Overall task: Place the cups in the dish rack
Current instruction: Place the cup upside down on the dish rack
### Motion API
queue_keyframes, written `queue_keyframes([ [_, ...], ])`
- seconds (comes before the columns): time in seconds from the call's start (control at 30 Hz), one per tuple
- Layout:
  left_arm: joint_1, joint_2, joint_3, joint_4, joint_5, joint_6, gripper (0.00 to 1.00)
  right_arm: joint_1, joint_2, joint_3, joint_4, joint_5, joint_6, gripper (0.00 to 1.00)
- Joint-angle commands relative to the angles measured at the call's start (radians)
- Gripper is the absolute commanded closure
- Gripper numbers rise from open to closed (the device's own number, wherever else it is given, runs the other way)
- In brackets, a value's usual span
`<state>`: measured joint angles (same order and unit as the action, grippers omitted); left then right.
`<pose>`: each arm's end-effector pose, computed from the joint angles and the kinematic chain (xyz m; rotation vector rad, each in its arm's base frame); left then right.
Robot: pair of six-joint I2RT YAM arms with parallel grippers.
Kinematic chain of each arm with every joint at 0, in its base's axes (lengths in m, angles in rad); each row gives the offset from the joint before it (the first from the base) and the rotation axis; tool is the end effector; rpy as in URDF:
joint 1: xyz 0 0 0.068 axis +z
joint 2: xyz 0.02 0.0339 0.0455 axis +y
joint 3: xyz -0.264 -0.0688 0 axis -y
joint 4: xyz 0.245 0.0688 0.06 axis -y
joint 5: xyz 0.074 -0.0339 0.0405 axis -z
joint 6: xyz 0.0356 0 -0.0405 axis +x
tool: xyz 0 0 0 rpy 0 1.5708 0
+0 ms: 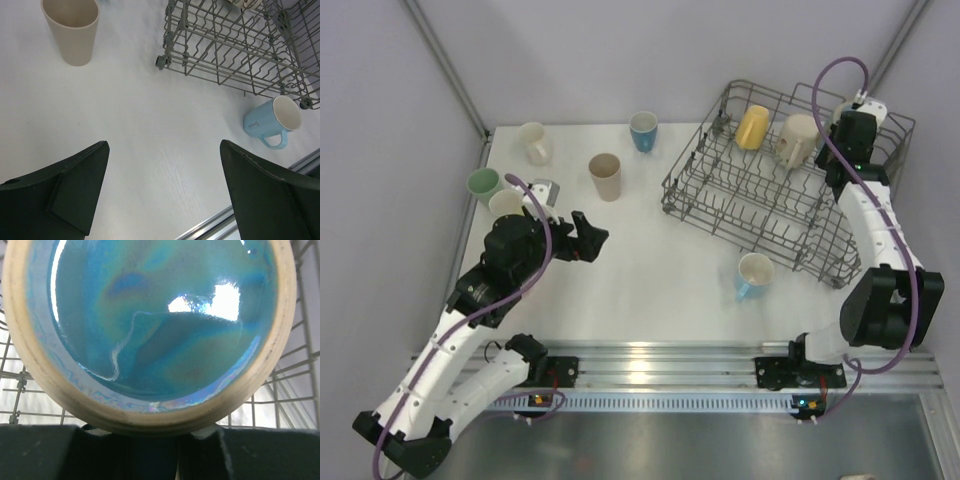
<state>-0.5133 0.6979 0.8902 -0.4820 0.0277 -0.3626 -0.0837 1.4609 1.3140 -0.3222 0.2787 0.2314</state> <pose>0.1317 -0.0754 0.3576 0.1633 1.9017 -0.6273 0.3367 -0.0381 0.3505 0.4884 1.9659 -0.1908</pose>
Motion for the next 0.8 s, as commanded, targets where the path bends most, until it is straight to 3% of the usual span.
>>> queue_keyframes([
  [0.0, 0.002, -0.023, -0.011, 0.006, -0.017, 0.031, 0.02, -0.021, 0.012, 0.07, 0.153, -0.058, 0.034, 1.0],
  [0.43, 0.002, -0.052, -0.01, 0.0, -0.009, 0.024, 0.02, -0.028, 0.076, 0.007, 0.172, -0.03, 0.06, 1.0],
  [0.77, 0.002, -0.051, -0.008, -0.003, -0.006, 0.01, 0.02, -0.03, 0.072, 0.005, 0.066, -0.027, 0.082, 1.0],
])
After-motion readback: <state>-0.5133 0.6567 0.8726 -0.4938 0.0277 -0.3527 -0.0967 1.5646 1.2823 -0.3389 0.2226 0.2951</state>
